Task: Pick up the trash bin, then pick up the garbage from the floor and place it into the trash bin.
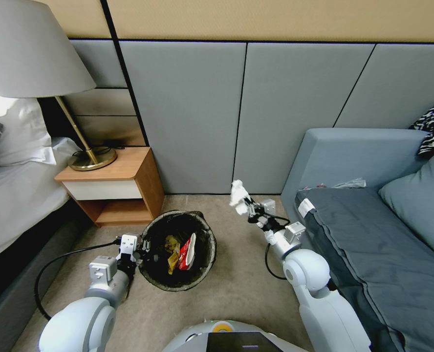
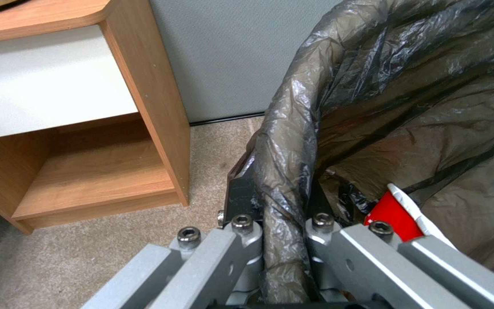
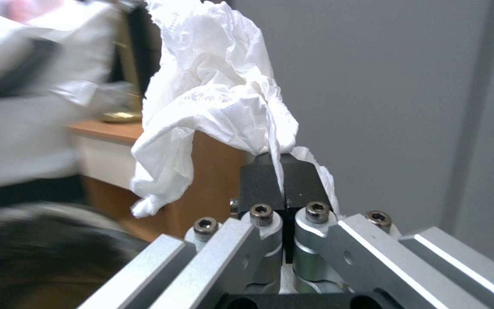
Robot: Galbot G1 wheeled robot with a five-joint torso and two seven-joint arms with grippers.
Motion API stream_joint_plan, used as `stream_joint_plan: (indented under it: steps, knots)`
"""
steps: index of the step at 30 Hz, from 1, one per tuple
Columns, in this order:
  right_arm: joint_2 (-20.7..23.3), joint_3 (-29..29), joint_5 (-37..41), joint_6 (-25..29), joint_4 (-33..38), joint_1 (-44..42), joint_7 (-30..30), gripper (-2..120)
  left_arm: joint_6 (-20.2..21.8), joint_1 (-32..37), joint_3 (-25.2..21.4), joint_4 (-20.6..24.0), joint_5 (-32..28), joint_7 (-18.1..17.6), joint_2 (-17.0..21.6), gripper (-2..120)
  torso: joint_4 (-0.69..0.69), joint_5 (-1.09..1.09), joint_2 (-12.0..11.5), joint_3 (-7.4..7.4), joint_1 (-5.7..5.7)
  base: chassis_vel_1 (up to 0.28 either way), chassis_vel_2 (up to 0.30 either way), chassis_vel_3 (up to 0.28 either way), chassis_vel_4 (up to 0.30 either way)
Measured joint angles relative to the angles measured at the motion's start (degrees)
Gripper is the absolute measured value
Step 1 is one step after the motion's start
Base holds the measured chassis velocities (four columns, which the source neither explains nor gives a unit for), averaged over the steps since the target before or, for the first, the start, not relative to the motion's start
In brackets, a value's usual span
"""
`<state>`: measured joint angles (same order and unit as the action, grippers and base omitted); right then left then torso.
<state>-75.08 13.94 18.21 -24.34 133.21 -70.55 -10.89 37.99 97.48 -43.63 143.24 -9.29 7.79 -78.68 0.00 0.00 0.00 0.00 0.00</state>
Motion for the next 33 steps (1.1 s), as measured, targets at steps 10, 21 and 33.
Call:
stream_joint_plan:
  steps: [10, 21, 33]
  knots:
    - [-0.7, -6.2, 2.2, -1.0, 0.1, -0.4, -0.2, 0, 0.1, -0.7, 0.6, 0.0, -0.3, -0.1, 0.5, 1, -0.01, 0.00, 0.0, 0.00, 0.00, 0.000, 0.000, 0.000, 0.000]
    - [-1.4, -12.1, -0.7, -0.6, -2.5, -2.2, 0.2, 0, 0.4, -1.0, 1.0, 0.0, -0.3, -0.1, 0.4, 1, 0.00, 0.00, 0.0, 0.00, 0.00, 0.000, 0.000, 0.000, 0.000]
    - [-1.8, -13.9, -4.7, 0.4, -6.6, -3.3, -0.4, 1, 0.4, -1.1, 0.8, 0.0, -0.3, -0.1, 0.1, 1, 0.00, 0.00, 0.0, 0.00, 0.00, 0.000, 0.000, 0.000, 0.000]
